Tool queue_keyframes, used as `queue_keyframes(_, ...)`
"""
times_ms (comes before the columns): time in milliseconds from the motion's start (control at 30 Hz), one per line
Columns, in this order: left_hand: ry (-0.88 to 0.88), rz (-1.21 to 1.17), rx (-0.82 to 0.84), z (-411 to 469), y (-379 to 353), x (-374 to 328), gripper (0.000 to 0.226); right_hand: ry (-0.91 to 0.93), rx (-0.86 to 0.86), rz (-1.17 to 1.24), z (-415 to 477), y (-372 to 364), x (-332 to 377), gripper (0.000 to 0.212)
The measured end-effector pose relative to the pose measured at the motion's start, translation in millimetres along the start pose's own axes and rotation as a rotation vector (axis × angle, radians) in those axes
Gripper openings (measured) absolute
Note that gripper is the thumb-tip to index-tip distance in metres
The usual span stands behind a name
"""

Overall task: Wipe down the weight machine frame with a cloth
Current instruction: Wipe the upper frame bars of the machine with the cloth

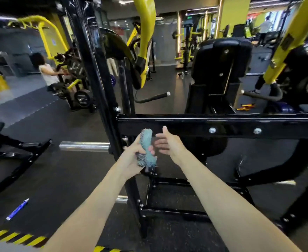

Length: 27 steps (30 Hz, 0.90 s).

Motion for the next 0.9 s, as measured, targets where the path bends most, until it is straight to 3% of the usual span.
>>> queue_keyframes(67,0.076,-0.23,0.174,-5,-23,14,0.046,0.039,-0.001,0.045,-16,24,-2,0.029)
queue_keyframes(133,0.151,-0.263,0.275,-4,-42,32,0.037,0.097,0.092,0.101,-35,47,-6,0.03)
queue_keyframes(233,0.264,-0.254,0.304,-7,-77,64,0.034,0.105,0.155,0.032,-64,78,-14,0.027)
queue_keyframes(333,0.361,-0.111,0.266,-9,-104,90,0.033,0.149,0.045,0.004,-87,114,-6,0.009)
queue_keyframes(367,0.38,-0.008,0.24,-8,-110,95,0.035,0.18,0.003,0.016,-94,126,-2,0.013)
queue_keyframes(500,0.272,0.412,0.25,7,-152,110,0.045,0.173,-0.084,-0.044,-123,181,8,0.015)
queue_keyframes(600,0.196,0.391,0.229,28,-196,129,0.04,0.107,-0.127,-0.117,-144,233,13,0.015)
queue_keyframes(733,0.143,0.353,0.067,66,-275,164,0.022,0.048,-0.153,-0.051,-176,335,22,0.012)
queue_keyframes(900,0.091,0.364,0.045,101,-360,205,0.044,0.039,-0.195,-0.035,-202,441,35,0.015)
Point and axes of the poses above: each hand's wrist, its own z-axis towards the middle knuckle, its own y-axis out of the back of the hand, x = y × z, the point moved 5 cm from there along z, towards the middle knuckle, and after that the axes turned 7 degrees about z, right-handed, at the moved point
